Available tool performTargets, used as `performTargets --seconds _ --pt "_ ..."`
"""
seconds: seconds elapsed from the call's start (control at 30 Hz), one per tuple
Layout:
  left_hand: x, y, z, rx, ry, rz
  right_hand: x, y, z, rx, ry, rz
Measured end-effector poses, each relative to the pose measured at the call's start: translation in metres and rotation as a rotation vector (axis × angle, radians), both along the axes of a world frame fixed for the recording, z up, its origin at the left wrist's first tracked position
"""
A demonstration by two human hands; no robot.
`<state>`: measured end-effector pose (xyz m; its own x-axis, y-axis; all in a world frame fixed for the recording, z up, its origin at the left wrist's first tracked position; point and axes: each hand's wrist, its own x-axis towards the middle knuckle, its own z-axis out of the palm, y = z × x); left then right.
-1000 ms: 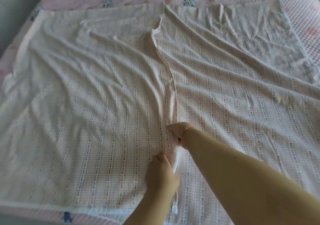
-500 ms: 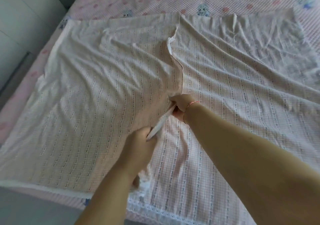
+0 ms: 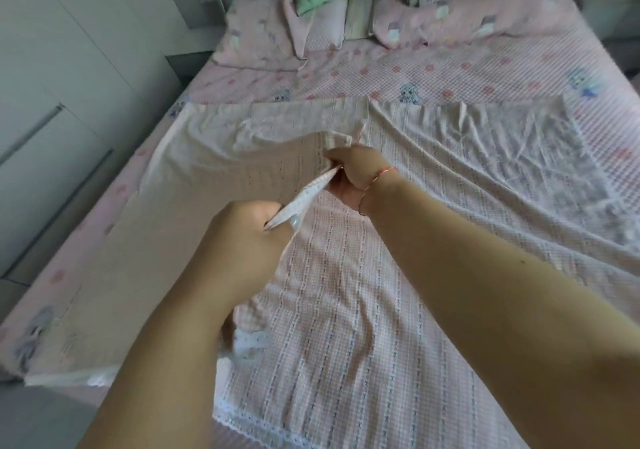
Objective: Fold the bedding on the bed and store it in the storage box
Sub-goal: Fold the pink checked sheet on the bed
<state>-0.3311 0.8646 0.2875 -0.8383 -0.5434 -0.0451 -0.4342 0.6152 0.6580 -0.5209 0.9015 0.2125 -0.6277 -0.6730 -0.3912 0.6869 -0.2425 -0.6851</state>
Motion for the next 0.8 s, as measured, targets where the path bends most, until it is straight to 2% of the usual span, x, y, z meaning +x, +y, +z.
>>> performTargets --seconds 0.23,0.4,0.63,0.8 --pt "-0.017 0.042 0.075 0.001 0.17 -0.095 -0.022 0.039 0.08 -0.187 0.101 -0.075" --pt "-0.04 0.102 0.086 0.116 0.179 -0.267 -0.044 0.113 0.101 -0.213 0.21 -0.168" --pt "-0.084 0.17 0.025 0.218 0.056 -0.392 -0.072 0.208 0.057 0.141 0.156 -0.261" --pt "-0.11 0.202 -0.025 0.316 -0.093 -0.437 -0.083 0.261 0.015 0.382 0.175 -0.228"
